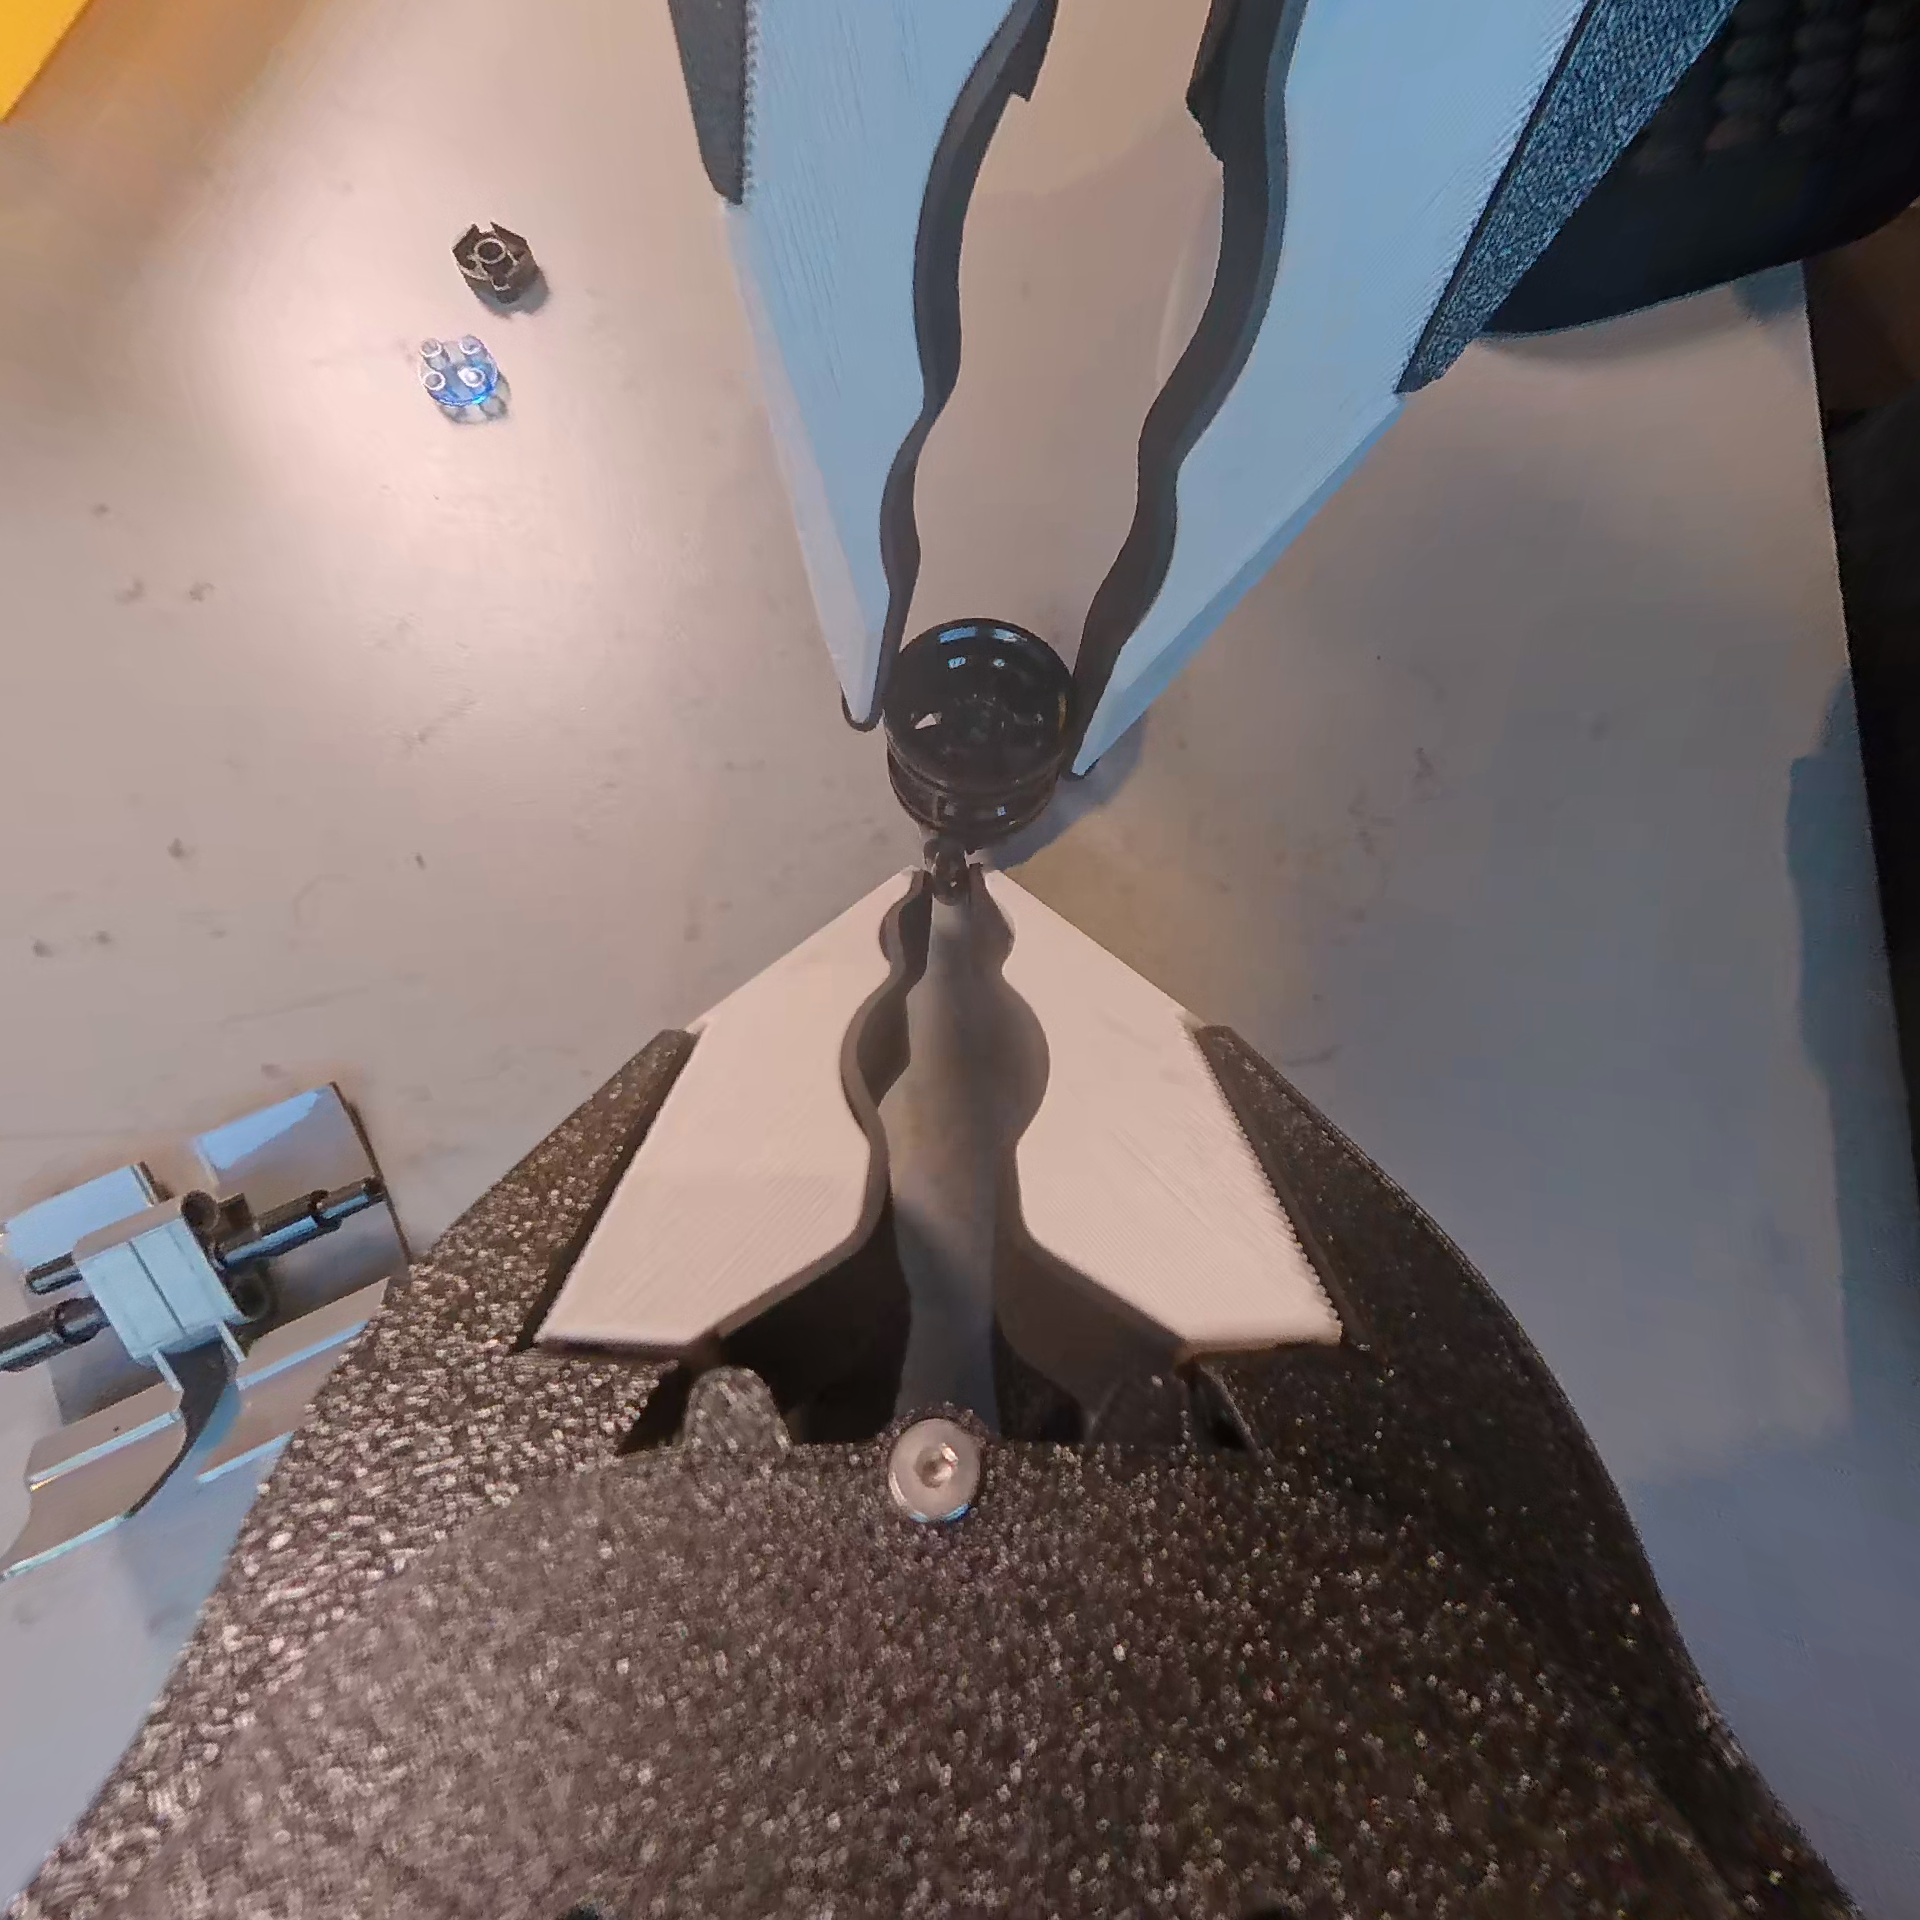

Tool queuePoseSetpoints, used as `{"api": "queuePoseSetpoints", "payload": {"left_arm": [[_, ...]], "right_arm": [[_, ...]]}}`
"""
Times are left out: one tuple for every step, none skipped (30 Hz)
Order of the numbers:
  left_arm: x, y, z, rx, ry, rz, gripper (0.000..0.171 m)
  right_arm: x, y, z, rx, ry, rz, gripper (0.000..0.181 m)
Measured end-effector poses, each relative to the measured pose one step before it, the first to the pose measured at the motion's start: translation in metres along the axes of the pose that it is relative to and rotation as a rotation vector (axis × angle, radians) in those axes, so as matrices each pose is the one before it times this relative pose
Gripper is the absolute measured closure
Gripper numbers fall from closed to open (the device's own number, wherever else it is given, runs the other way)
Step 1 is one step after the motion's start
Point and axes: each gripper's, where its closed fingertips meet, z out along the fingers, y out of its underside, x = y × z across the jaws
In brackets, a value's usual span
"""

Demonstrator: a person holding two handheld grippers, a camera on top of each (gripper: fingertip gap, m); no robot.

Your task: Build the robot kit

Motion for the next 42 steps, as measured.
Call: {"api": "queuePoseSetpoints", "payload": {"left_arm": [[-0.00006,0.00013,-0.00001,-0.00234,0.0007,-0.0023,0.166],[-0.00001,0.00025,0.00007,-0.00277,-0.0001,-0.0007,0.166],[0.00007,0.00035,-0.00001,-0.00273,-0.0003,0.0001,0.166],[0.00005,0.00004,-0.00014,-0.00075,0.0,-0.0025,0.166],[0.00002,0.00005,-0.00004,-0.0003,0.0,-0.0022,0.166],[-0.00008,-0.00015,0.0,-0.00013,0.0001,-0.0008,0.166],[-0.00005,-0.00011,-0.00006,-0.00035,0.0019,-0.0017,0.166],[-0.00001,-0.00008,-0.00001,-0.00008,0.0031,-0.0039,0.166],[-0.00012,-0.00007,0.00007,-0.00001,0.0045,-0.0048,0.166],[-0.00008,0.0,0.00002,-0.0006,0.005,-0.0042,0.166],[-0.00036,0.0001,0.00009,-0.00193,0.0057,-0.0044,0.166],[-0.00024,0.00018,0.00023,-0.00192,0.0074,-0.0062,0.166],[-0.00036,-0.00001,0.00012,0.00075,0.0089,-0.009,0.166],[-0.00038,-0.00042,-0.00004,0.00477,0.0079,-0.0098,0.166],[-0.00004,-0.00046,-0.00003,0.00611,0.0039,-0.006,0.166],[0.0,-0.00047,-0.00001,0.00541,0.0014,-0.0046,0.166],[0.00009,-0.00009,-0.00011,0.00128,-0.0007,-0.0012,0.166],[0.00013,0.00012,0.00008,-0.00183,-0.0039,0.0042,0.166],[-0.00004,0.00015,0.00002,-0.00329,-0.0052,0.006,0.166],[0.00003,0.00014,0.00008,-0.00242,-0.0044,0.0055,0.166],[-0.00006,0.00022,0.00017,-0.00013,-0.0024,0.0028,0.166],[-0.0001,0.00005,0.00014,0.00291,0.0002,-0.0013,0.166],[-0.00015,0.00013,0.00019,0.00401,0.0017,-0.0036,0.166],[0.0,0.00004,0.00009,0.00369,0.0004,-0.0021,0.166],[-0.00009,0.0,0.00012,0.00321,-0.0019,0.0016,0.166],[-0.00033,-0.00015,0.00012,0.00347,-0.0029,0.0042,0.166],[-0.0004,-0.00015,-0.00007,0.00319,-0.0015,0.0032,0.166],[0.00008,0.00011,-0.00016,0.00219,0.0027,0.0019,0.166],[0.00018,-0.00005,-0.00023,0.00204,0.0051,-0.0029,0.165],[0.00001,0.00014,-0.00018,0.00159,0.0051,-0.0047,0.165],[0.0001,0.00016,0.0001,0.00098,0.0037,-0.0004,0.165],[-0.00001,0.00019,0.0001,-0.00076,0.0023,0.0012,0.165],[-0.00007,0.00017,0.00008,-0.00182,0.0008,0.0011,0.165],[-0.00005,0.00005,0.00009,-0.0014,-0.001,0.0013,0.166],[-0.00005,0.00005,0.00008,-0.00104,-0.0017,0.001,0.166],[0.00013,0.00023,-0.00012,-0.00125,0.0002,-0.0003,0.166],[0.00014,0.00009,0.00001,0.00056,0.0007,-0.0007,0.166],[0.00015,0.00005,-0.00002,0.0016,0.0004,-0.0011,0.166],[0.00011,0.00001,0.00004,0.00149,-0.0001,-0.0006,0.166],[0.00001,0.00008,0.00005,0.00029,-0.0001,0.0006,0.166],[-0.00001,0.00015,0.00004,-0.00092,0.0008,0.0004,0.166],[0.0001,0.00004,0.00006,0.00017,0.0013,-0.0009,0.165]], "right_arm": [[0.00012,-0.00024,0.00015,-0.0017,0.0011,-0.0016,0.15],[-0.00014,-0.00048,0.00029,-0.0032,0.001,-0.0021,0.15],[-0.00018,-0.00039,0.00024,-0.005,0.0014,-0.0023,0.15],[-0.00004,0.00003,0.00013,-0.0065,0.0015,-0.0026,0.15],[-0.00001,0.00021,-0.00007,-0.0027,-0.0006,0.0023,0.15],[0.00022,0.00024,-0.00005,-0.0018,-0.0018,0.0036,0.15],[0.00007,0.00032,0.00001,-0.0027,-0.0015,0.0038,0.15],[0.00013,0.00013,0.0,-0.0025,-0.001,0.0034,0.15],[0.00012,0.0002,0.00007,-0.0015,-0.0016,0.004,0.15],[0.00017,0.00003,0.00006,-0.002,-0.0016,0.0035,0.15],[0.00002,-0.0002,0.00028,-0.0016,-0.0017,0.0023,0.15],[0.00001,-0.00051,0.00033,-0.0035,-0.0009,0.0008,0.15],[0.00024,-0.00023,0.00033,-0.0046,-0.0011,0.0047,0.15],[0.00011,0.00035,-0.0001,-0.0072,-0.0019,0.0042,0.15],[0.00019,0.00109,-0.00026,-0.0043,-0.003,0.0074,0.15],[0.0002,0.00098,-0.00034,-0.0008,-0.0021,0.0101,0.15],[-0.00031,0.00017,0.0,0.0018,0.0021,0.0052,0.15],[-0.00006,-0.00002,-0.00001,-0.0029,0.0044,0.0004,0.15],[-0.00007,-0.00005,0.00014,-0.0053,0.0032,0.0031,0.15],[-0.00003,-0.00003,0.0001,-0.0045,0.0042,0.0001,0.15],[-0.00019,-0.00019,0.00017,-0.0031,0.0048,0.0016,0.15],[-0.00018,-0.00007,0.00021,-0.0017,0.0055,0.0021,0.15],[-0.00026,0.00015,0.00011,-0.0017,0.0045,0.0041,0.15],[0.00002,0.00025,0.00019,-0.0026,0.0036,0.0023,0.15],[-0.00006,-0.00005,0.00002,-0.0008,0.0017,0.0025,0.15],[-0.00006,0.0,-0.00002,0.0,0.0018,0.0013,0.15],[0.00005,0.00003,-0.00001,-0.0008,0.0014,0.0027,0.15],[0.00006,0.0002,0.00002,-0.0005,0.0009,0.0035,0.15],[0.00002,-0.00002,0.00003,0.0005,0.0002,0.0045,0.15],[-0.00007,-0.0002,0.0001,0.0008,0.0006,0.0029,0.15],[-0.00009,-0.00025,0.00012,0.0001,0.0008,0.0015,0.15],[-0.00006,-0.00041,0.00018,0.0004,0.0018,-0.0008,0.15],[-0.00007,-0.0003,0.00013,-0.001,0.0013,-0.0009,0.15],[-0.00003,0.0,0.00015,-0.0033,-0.0019,0.0022,0.15],[0.00028,0.00004,0.00007,-0.0025,-0.0047,0.0049,0.151],[-0.00003,-0.00021,0.00013,-0.0008,-0.0028,0.0005,0.15],[-0.00014,-0.00004,0.00001,-0.0015,-0.0009,-0.0011,0.15],[-0.00029,0.00025,-0.00002,-0.0023,-0.0016,0.0002,0.15],[-0.00011,0.00013,0.00005,-0.0009,-0.0009,0.0016,0.15],[0.00002,-0.00014,0.00008,-0.001,-0.0009,0.0016,0.15],[-0.00002,-0.00023,0.0001,-0.0004,0.0006,-0.0011,0.15],[-0.00006,-0.00001,0.00012,-0.0016,-0.0004,0.0004,0.15]]}}
